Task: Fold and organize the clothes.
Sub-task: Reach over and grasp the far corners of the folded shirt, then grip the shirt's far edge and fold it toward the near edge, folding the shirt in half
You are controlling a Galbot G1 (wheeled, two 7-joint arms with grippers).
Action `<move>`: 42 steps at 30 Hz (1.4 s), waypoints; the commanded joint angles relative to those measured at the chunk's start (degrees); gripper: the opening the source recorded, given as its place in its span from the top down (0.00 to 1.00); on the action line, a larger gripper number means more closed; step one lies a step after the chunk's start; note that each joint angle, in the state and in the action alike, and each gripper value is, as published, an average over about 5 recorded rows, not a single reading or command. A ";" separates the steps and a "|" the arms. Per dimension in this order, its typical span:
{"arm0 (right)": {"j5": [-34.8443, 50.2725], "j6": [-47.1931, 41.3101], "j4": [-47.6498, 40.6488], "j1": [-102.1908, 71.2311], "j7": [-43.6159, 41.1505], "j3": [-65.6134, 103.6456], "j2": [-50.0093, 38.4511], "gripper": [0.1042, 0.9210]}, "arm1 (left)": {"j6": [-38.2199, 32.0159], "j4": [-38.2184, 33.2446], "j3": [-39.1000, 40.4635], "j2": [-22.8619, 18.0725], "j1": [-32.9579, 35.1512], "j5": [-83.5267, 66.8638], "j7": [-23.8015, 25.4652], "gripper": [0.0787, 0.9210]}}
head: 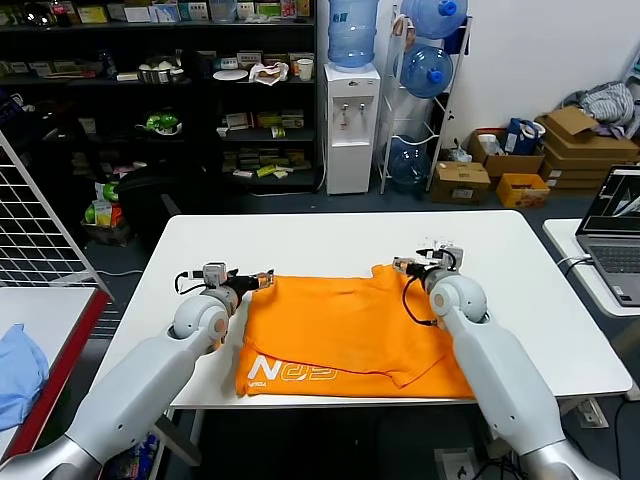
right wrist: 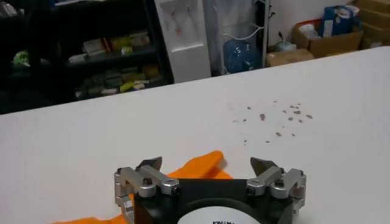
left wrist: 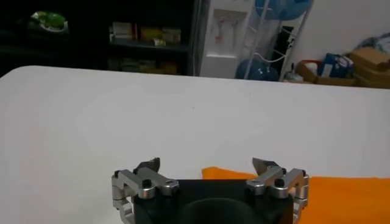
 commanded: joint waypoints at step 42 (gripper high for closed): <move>4.28 4.26 12.15 -9.38 -1.15 2.78 -3.69 0.98 | -2.22 -8.26 -4.18 0.95 5.77 4.64 0.01 0.99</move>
